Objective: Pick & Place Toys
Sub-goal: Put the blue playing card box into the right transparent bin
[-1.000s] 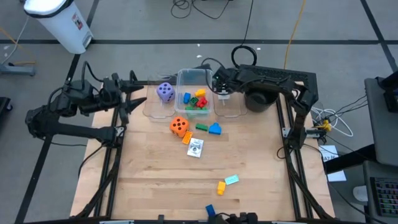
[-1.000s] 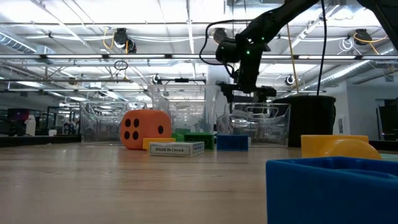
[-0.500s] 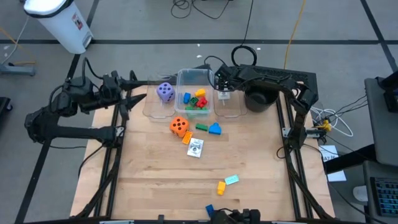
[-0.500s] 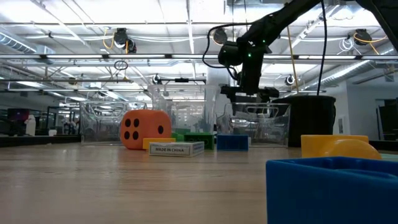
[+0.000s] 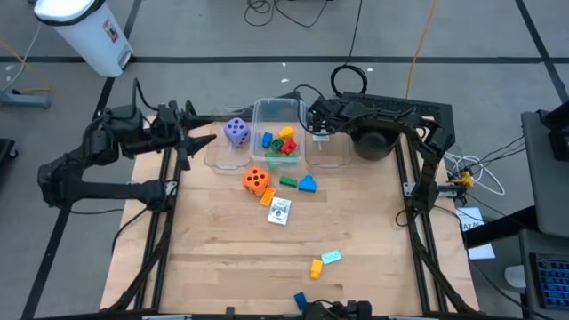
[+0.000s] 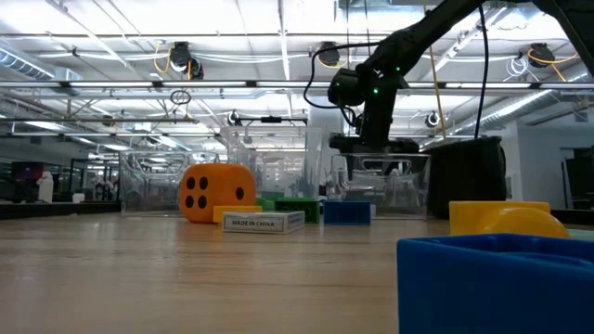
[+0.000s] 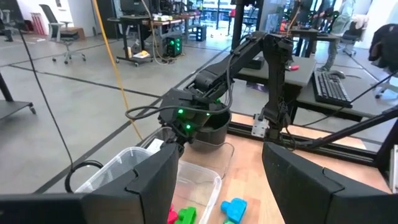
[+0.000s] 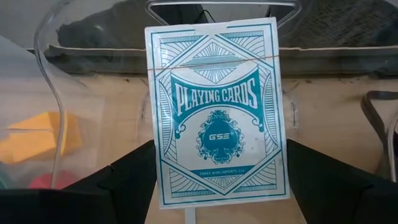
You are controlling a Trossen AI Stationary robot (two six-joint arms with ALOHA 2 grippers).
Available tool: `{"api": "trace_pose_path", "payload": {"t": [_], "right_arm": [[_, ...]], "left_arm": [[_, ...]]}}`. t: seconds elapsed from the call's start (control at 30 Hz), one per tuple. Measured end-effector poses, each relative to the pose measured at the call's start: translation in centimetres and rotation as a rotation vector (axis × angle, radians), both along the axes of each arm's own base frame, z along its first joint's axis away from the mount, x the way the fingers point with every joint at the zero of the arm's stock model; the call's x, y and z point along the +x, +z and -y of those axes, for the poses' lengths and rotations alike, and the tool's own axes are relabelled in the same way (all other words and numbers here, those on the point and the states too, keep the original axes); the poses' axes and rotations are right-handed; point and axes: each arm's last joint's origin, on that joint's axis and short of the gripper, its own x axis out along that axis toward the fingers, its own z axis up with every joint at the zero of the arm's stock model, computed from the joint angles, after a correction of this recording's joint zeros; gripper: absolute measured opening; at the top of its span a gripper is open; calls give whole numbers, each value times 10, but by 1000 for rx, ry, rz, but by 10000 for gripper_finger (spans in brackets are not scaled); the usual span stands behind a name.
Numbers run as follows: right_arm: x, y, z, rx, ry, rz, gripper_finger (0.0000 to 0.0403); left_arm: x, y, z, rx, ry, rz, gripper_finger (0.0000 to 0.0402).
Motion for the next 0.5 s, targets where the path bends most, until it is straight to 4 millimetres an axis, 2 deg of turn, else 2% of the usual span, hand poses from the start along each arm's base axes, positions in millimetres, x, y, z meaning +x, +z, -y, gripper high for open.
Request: {"api": "trace_pose_path", "payload": {"t": [0.5], "right_arm": [[2,1,1,-15,31,5,305]], "left_arm": [[3,0,-6,-7,5,1,241]]}}
